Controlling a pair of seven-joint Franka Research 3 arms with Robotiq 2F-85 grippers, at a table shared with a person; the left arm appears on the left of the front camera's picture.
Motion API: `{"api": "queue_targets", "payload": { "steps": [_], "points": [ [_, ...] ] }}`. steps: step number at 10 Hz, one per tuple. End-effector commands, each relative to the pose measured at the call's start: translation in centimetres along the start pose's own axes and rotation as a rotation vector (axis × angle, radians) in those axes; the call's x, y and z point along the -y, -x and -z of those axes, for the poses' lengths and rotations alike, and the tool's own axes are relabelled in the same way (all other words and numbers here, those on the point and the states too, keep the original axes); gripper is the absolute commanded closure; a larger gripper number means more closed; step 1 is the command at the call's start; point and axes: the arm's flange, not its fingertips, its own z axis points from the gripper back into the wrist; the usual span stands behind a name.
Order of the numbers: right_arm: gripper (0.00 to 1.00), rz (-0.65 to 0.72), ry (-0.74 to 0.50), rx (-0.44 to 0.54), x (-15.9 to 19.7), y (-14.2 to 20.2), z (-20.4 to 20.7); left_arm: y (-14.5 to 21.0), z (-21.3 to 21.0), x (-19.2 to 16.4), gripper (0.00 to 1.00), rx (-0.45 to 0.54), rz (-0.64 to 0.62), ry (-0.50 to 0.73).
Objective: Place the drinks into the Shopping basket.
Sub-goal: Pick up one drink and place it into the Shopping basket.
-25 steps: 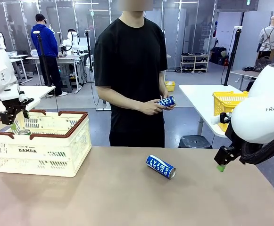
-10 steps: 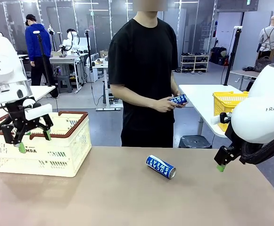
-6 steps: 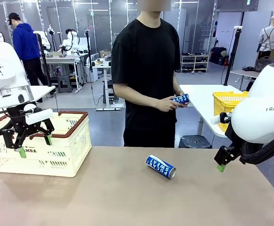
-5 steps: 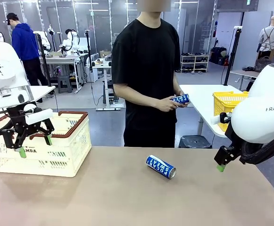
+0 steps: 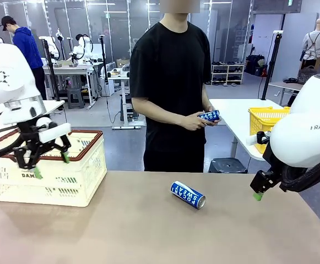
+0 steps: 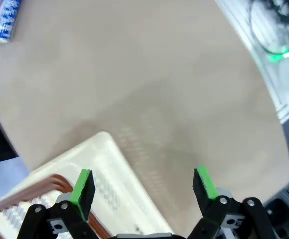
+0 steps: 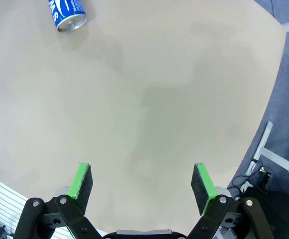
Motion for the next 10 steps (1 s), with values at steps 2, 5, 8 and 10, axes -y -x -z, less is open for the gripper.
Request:
{"api": "queue_targets", "payload": {
  "steps": [2,5,8,10],
  "points": [
    [0.00,-0.004,0.002,-0.002,0.1,0.2,0.1,-7.0,-1.0,-4.8,0.00,-0.039,0.012,-0.098],
    [0.00,-0.004,0.002,-0.002,0.1,0.2,0.1,-13.2,0.5,-14.1,0.00,-0.145,0.072,-0.072],
    [0.00,-0.004,0.002,-0.002,0.1,0.2,0.1,-17.2,5.3,-23.0,0.00,-0.134,0.163,-0.027],
    [0.00,-0.004,0.002,-0.002,0.1,0.2,0.1,-19.0,8.5,-26.0,0.00,-0.107,0.176,0.023]
  ]
}}
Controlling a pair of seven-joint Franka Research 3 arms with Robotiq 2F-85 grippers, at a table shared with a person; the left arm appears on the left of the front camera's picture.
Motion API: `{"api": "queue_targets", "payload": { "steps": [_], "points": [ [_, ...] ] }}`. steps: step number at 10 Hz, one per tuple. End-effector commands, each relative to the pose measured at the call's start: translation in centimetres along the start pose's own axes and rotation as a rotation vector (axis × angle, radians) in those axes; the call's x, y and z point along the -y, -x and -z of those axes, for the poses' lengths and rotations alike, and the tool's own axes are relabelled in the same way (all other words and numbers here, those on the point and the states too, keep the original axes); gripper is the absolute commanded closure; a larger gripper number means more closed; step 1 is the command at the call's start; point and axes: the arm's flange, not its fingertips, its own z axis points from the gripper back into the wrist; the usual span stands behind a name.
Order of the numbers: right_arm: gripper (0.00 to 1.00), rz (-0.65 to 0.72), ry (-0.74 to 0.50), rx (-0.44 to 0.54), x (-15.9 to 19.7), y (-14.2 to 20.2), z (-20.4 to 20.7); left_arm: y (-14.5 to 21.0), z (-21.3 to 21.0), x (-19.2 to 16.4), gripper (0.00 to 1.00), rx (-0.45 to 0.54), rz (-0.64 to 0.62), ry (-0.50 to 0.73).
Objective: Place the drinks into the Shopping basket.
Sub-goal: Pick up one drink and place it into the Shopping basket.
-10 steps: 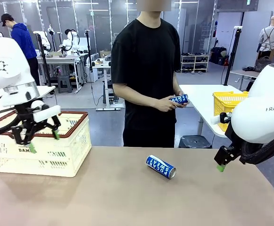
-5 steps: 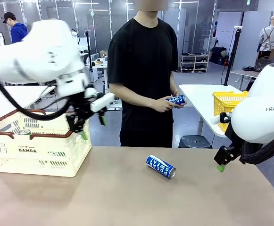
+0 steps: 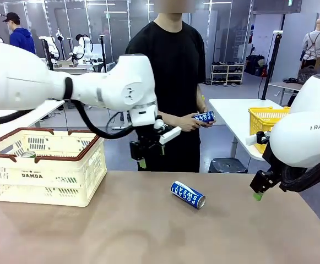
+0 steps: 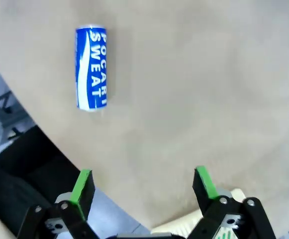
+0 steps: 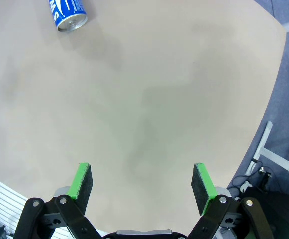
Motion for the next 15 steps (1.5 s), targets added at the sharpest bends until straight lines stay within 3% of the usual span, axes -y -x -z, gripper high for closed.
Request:
{"api": "queue_targets", "payload": {
  "steps": [1,8,15],
  "points": [
    [0.00,-0.003,0.002,-0.002,0.1,0.2,0.1,-0.8,0.6,-3.8,0.00,0.027,0.000,0.041],
    [0.00,-0.003,0.002,-0.002,0.1,0.2,0.1,-2.9,7.9,-8.3,0.00,0.088,0.077,0.011],
    [0.00,-0.003,0.002,-0.002,0.1,0.2,0.1,-4.6,12.6,-11.4,0.00,0.052,0.075,0.035]
  ]
}}
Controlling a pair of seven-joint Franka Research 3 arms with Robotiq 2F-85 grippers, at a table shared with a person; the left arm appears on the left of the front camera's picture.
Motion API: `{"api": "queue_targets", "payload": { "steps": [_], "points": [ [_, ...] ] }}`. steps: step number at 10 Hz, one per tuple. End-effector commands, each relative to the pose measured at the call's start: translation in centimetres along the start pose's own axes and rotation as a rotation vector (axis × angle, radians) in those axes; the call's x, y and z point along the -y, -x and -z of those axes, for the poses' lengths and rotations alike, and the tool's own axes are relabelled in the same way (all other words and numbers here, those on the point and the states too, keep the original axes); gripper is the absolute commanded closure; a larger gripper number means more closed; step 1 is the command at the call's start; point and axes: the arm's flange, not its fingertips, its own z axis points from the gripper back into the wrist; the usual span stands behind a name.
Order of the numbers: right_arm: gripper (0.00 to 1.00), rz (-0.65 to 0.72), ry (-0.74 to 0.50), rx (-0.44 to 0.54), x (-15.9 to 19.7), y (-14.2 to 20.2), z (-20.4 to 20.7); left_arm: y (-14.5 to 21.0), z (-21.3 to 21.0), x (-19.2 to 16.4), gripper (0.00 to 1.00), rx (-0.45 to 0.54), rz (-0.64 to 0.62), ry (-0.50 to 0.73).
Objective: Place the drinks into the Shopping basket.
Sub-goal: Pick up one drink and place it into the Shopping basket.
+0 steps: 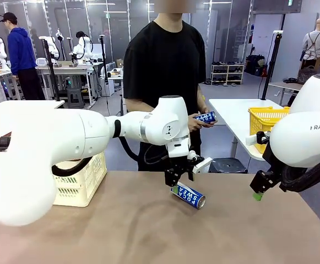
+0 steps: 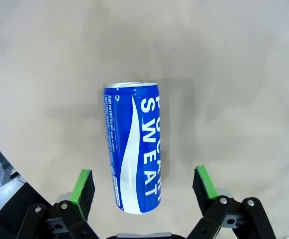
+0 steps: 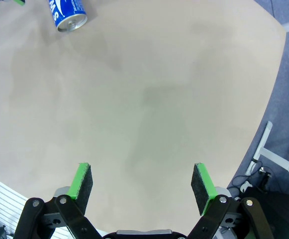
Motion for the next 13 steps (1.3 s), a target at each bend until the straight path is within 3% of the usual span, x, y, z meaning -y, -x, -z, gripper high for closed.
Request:
{"api": "queue_targets", "payload": {
  "steps": [1,12,13],
  "points": [
    [0.00,-0.003,0.002,-0.001,0.1,0.2,0.1,0.5,-0.2,-3.9,0.00,-0.024,0.006,0.025],
    [0.00,-0.003,0.002,-0.001,0.1,0.2,0.1,0.8,3.2,-4.2,0.00,0.013,0.035,0.089],
    [0.00,-0.003,0.002,-0.001,0.1,0.2,0.1,0.8,3.1,-4.2,0.04,0.010,0.030,0.084]
  ]
}}
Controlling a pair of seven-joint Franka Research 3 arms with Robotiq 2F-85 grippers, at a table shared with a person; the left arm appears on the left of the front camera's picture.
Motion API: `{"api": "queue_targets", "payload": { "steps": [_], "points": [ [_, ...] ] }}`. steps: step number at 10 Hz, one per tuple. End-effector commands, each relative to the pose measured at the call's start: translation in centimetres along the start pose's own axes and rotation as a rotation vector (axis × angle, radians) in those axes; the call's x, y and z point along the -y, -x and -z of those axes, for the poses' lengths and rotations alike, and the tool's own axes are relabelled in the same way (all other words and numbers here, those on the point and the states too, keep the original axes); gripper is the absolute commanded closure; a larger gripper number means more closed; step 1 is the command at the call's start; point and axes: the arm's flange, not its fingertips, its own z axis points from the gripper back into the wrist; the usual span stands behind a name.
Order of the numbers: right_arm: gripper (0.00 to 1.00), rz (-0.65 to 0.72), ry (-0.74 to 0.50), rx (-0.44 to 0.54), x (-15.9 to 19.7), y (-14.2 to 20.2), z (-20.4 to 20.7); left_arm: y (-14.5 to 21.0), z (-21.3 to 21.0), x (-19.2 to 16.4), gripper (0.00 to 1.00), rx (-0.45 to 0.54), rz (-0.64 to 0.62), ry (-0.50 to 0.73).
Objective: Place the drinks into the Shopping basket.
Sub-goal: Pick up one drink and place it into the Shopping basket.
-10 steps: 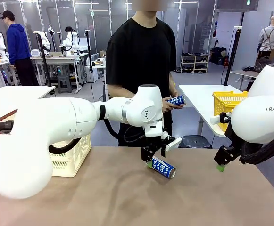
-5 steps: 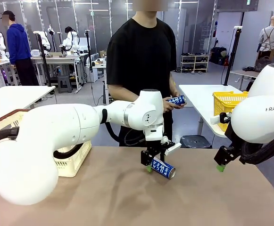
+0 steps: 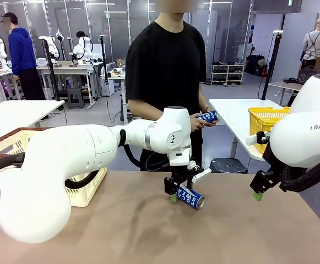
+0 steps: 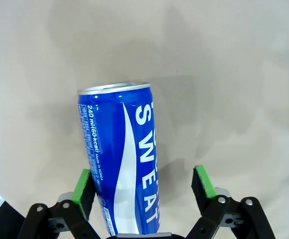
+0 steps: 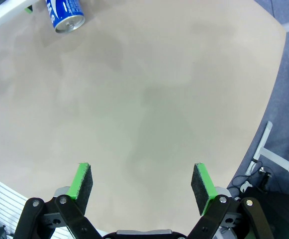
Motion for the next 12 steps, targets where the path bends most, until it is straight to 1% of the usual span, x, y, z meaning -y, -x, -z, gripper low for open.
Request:
{"api": "queue_targets", "payload": {
  "steps": [1,2,3,4,5,6,7,8,9,10,11,12],
  "points": [
    [0.00,-0.003,0.002,-0.001,0.1,0.2,0.1,0.5,-0.9,-4.0,0.15,0.017,-0.002,0.007],
    [0.00,-0.003,0.002,-0.001,0.1,0.2,0.1,0.4,-0.9,-4.1,0.23,0.028,-0.009,0.008],
    [0.00,-0.003,0.002,-0.001,0.1,0.2,0.1,0.5,-0.9,-4.1,0.35,0.040,-0.028,0.013],
    [0.00,-0.003,0.002,-0.001,0.1,0.2,0.1,0.5,-0.8,-4.1,0.43,0.038,-0.033,0.016],
    [0.00,-0.003,0.002,-0.001,0.1,0.2,0.1,0.4,-0.8,-4.0,0.55,0.040,-0.033,0.026],
    [0.00,-0.003,0.002,-0.001,0.1,0.2,0.1,0.3,-0.6,-4.0,0.63,0.039,-0.031,0.033],
    [0.00,-0.003,0.002,-0.001,0.1,0.2,0.1,0.3,-0.5,-3.9,0.75,0.041,-0.030,0.039],
    [0.00,-0.003,0.002,-0.001,0.1,0.2,0.1,0.2,-0.6,-3.8,0.83,0.045,-0.032,0.042],
    [0.00,-0.003,0.002,-0.001,0.1,0.2,0.1,0.2,-0.7,-3.6,0.95,0.043,-0.029,0.042],
    [0.00,-0.003,0.002,-0.001,0.1,0.2,0.1,0.0,-1.2,-3.4,1.00,0.045,-0.033,0.038],
    [0.00,-0.003,0.002,-0.001,0.1,0.2,0.1,-0.3,-2.5,-3.0,1.00,0.030,-0.039,0.040],
    [0.00,-0.003,0.002,-0.001,0.1,0.2,0.1,-0.4,-4.6,-2.1,1.00,-0.005,-0.024,0.020]
  ]
}}
